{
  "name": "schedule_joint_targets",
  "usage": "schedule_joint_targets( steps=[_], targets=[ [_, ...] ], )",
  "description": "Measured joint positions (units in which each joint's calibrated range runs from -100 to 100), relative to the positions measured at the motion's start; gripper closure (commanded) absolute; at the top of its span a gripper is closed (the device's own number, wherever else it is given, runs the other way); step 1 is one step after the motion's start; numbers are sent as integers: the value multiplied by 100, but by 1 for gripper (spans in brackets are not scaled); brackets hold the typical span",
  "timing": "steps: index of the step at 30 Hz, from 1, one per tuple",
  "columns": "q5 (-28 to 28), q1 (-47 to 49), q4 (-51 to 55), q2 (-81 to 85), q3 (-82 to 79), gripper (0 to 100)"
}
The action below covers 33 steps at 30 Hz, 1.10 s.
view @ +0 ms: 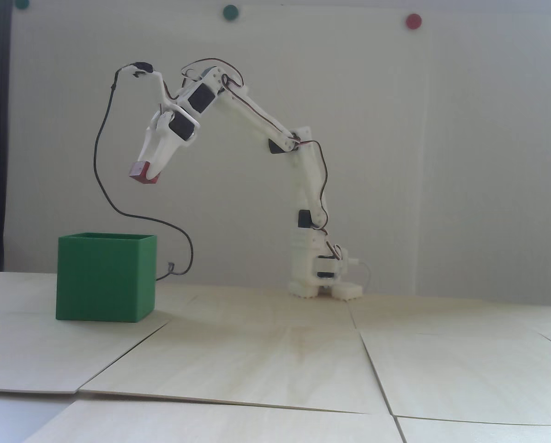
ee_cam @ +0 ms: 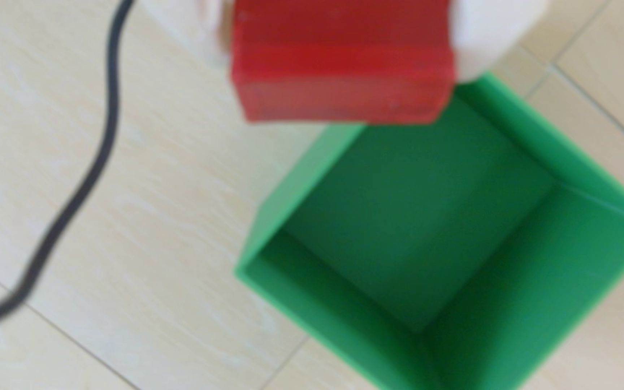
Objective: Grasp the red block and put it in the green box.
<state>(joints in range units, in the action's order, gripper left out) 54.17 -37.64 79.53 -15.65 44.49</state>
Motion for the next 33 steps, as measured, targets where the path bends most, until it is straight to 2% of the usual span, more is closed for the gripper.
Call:
schedule_joint_targets(
  steps=[7, 17, 24, 33],
  targets=[
    [-277, 428, 8, 0, 0, 98],
    [-313, 879, 8, -548, 143, 98],
    [-313, 856, 8, -1262, 1030, 98],
    [-313, 749, 8, -1386, 1298, 98]
  ],
)
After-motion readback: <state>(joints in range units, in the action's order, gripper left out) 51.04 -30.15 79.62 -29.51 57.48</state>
